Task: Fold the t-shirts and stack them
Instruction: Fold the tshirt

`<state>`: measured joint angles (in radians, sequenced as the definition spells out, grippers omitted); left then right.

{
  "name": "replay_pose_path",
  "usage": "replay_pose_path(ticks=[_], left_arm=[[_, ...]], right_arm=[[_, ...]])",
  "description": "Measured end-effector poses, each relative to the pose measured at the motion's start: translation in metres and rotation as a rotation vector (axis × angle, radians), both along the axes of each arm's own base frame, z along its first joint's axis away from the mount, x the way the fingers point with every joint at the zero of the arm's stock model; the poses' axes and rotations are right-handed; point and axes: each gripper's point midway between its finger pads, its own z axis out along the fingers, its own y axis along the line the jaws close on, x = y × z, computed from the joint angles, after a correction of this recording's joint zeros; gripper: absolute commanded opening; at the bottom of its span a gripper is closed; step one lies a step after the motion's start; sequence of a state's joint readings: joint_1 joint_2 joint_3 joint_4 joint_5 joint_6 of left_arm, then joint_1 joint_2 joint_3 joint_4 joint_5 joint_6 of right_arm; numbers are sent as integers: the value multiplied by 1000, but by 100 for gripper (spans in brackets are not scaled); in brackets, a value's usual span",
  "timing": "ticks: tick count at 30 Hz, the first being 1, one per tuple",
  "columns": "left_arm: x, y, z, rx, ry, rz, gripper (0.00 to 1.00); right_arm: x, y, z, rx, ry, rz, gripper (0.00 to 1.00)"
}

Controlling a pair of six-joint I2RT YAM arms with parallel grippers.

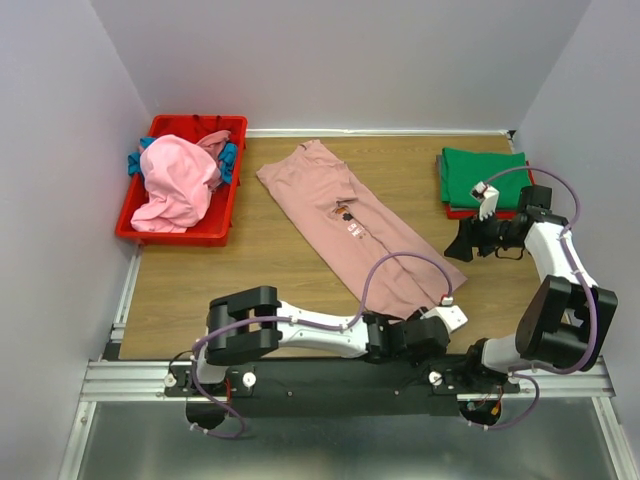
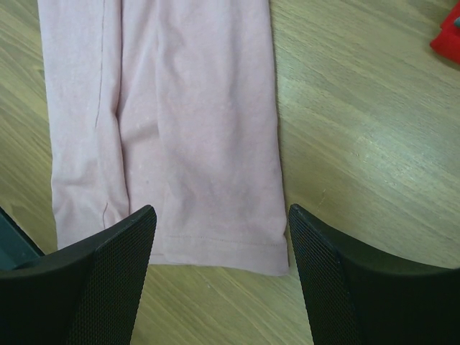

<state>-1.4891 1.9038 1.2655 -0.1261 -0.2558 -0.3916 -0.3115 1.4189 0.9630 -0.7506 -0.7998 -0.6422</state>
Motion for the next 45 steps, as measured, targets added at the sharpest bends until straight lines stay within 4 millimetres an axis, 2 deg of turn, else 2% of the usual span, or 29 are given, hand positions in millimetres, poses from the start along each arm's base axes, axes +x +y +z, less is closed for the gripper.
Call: replay_pose_path(ticks=[3,6,11,15,18,19,20,21,27,32,33,36,42,45], left_arm=[[4,0,-12,55,-19,35,52],[11,11,-21,113,-40,79,52],[21,19,-27,168,-70,135,49],[22,24,-40,211,-75,141,45],[22,24,-40,214,-76,140,45],[22,24,-41,217,-76,140,43],[22,24,-41,220,-76,141,36],[22,24,-42,220,-77,141,33],[30,22,-44,228,-109,179,31],[36,24,-45,220,-118,223,17],[38,24,-45,218,-121,231,10],[42,26,-46,213,-129,249,0],[47,32,-47,204,-140,265,0],[47,50,-46,205,-139,265,0]], right_arm=[[0,0,0,0,0,0,81],[-1,0,-1,1,2,0,81],[-1,0,-1,2,5,-2,81],[-1,1,-1,4,7,-4,81],[-1,1,-1,4,7,-4,81],[-1,1,-1,4,7,-4,81],[-1,1,-1,4,7,-4,81],[-1,1,-1,4,7,-4,81],[-2,1,-3,6,11,-3,81],[-4,2,-5,8,17,-2,81],[-4,2,-5,8,16,0,81],[-4,2,-5,8,12,5,81],[-11,7,-4,17,-7,69,81],[-25,14,-10,12,1,164,83]])
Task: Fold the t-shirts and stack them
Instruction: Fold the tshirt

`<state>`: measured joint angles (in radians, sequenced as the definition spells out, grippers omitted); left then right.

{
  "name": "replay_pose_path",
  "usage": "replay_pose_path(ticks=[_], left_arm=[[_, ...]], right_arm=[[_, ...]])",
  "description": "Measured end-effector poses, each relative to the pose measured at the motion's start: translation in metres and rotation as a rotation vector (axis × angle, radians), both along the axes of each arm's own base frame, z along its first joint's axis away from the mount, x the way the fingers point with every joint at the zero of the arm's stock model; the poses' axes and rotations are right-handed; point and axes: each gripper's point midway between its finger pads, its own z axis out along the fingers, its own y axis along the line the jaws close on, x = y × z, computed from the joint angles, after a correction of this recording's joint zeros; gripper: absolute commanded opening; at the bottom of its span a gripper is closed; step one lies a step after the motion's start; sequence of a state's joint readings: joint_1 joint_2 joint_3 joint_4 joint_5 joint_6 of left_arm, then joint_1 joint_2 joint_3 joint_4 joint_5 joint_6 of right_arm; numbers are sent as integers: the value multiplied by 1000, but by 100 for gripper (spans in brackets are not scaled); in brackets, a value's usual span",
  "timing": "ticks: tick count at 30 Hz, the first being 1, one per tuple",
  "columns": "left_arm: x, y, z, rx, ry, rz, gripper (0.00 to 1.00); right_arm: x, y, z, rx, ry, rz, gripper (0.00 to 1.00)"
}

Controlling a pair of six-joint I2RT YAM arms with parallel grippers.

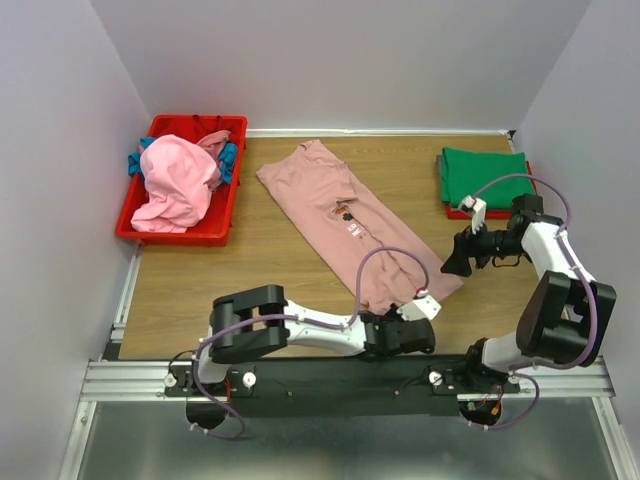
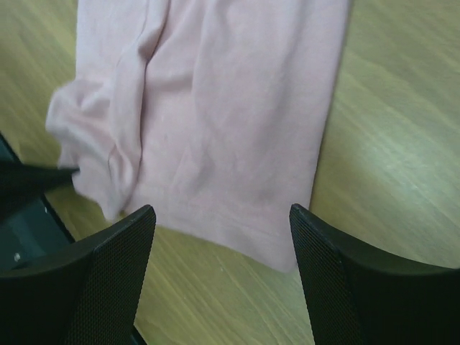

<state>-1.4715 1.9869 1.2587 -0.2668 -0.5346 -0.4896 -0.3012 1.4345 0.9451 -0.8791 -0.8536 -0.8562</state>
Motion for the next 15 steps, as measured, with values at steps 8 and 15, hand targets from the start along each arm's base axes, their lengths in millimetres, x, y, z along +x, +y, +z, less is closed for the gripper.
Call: replay_pose_path(ticks=[8,15], left_arm=[[-10,51,0,21,53,-22,0],[-26,68,0,-2,125,-45,0]], right_arm=[[-34,4,-16,-94,-86,242,100],[-78,22,-24,-146,-275,604,93]])
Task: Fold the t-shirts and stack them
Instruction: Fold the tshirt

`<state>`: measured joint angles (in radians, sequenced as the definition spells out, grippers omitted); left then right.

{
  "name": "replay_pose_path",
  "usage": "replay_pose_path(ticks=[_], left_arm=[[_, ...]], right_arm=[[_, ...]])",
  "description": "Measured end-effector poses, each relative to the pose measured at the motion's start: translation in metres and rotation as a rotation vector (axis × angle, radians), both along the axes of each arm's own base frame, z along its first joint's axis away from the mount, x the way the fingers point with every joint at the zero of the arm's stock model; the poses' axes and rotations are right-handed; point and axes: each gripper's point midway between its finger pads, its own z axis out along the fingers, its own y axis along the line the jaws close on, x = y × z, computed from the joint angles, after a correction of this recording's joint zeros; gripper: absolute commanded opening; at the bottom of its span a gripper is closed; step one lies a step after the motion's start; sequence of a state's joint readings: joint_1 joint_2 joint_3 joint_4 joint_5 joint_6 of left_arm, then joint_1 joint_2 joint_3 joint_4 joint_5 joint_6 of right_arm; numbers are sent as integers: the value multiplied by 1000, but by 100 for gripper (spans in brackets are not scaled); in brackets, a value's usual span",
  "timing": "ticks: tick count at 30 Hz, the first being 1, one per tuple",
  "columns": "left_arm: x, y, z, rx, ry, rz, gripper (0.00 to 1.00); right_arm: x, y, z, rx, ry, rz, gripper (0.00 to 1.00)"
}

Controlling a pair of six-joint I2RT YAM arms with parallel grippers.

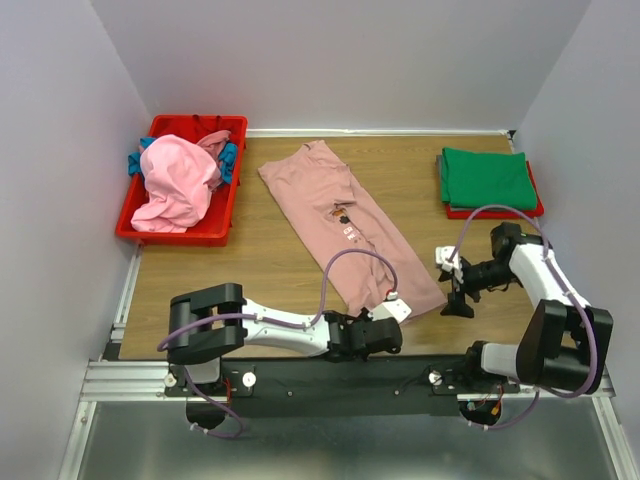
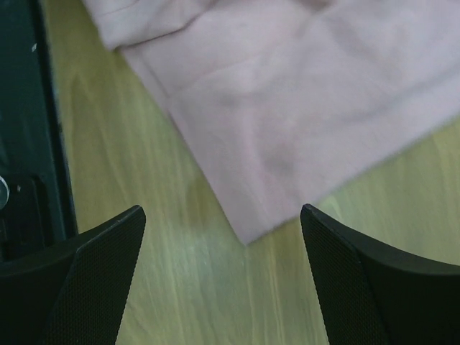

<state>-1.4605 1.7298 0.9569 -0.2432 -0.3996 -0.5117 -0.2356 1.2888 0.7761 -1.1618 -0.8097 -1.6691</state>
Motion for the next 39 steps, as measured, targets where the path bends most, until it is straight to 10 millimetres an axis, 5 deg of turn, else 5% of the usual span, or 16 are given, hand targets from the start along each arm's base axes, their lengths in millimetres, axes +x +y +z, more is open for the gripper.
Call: replay_pose_path(ticks=[7,16,28,39], left_arm=[[-7,0,0,-21,38,-6,0],[-10,-1,0,-36,59,-4,0],[-16,4,1,-77,93,5,0],[-12,9,3,-137,129,22,0]], right_arm=[[-34,24,-34,-86,-8,275,88],[-10,21,-56,-207,-91,337,73],[-6,23,-61,-209,-78,336,18],[1,27,-52,-199,-100,330,1]])
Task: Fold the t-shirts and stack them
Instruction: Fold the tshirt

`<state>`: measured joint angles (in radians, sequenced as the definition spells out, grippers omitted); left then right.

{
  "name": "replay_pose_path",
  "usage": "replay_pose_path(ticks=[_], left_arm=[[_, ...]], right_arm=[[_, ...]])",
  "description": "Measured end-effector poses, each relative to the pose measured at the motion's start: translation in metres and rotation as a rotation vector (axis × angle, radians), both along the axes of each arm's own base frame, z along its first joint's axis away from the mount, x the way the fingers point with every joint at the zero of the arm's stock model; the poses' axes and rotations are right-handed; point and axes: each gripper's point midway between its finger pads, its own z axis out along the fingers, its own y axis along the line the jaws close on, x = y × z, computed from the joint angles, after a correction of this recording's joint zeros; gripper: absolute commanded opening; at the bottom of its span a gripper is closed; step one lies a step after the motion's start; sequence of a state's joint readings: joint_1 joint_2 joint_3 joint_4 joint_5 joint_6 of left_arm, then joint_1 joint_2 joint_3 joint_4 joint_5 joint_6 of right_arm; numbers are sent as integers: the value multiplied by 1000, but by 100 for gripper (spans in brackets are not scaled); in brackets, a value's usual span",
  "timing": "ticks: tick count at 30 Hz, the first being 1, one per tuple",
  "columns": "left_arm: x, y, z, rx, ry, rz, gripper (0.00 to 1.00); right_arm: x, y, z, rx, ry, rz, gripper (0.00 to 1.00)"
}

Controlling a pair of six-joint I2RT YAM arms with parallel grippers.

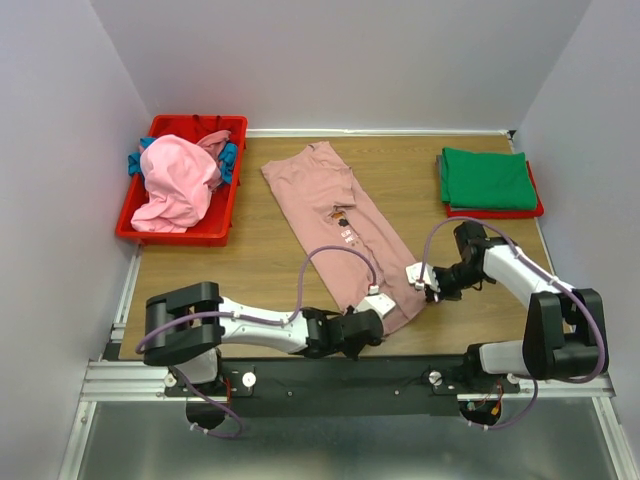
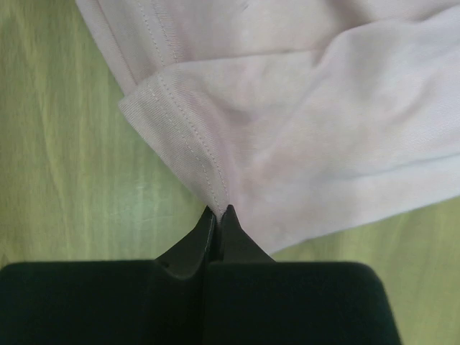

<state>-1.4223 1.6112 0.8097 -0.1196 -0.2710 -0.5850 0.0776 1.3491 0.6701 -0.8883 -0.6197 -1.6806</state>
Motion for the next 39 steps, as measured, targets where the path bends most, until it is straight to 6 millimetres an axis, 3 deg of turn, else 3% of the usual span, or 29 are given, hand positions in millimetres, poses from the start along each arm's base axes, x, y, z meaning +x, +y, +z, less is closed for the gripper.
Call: replay_pose_path(ticks=[6,14,22,26,32,39], left_arm=[[30,16,16,-59,16,81,0],[100,33,68,-223,-43,202,0],[156,44,105,-296,-107,246,0],[187,62,113,-317,-129,304,0],[225,91,101,-323,-105,373,0],[248,98,85,-304,-62,386,0]], right_arm=[[32,17,37,74,-25,-41,0],[94,51,70,135,10,-103,0],[174,85,102,181,3,-190,0],[207,101,99,193,30,-233,0],[240,125,78,198,88,-288,0],[269,138,66,204,110,-353,0]])
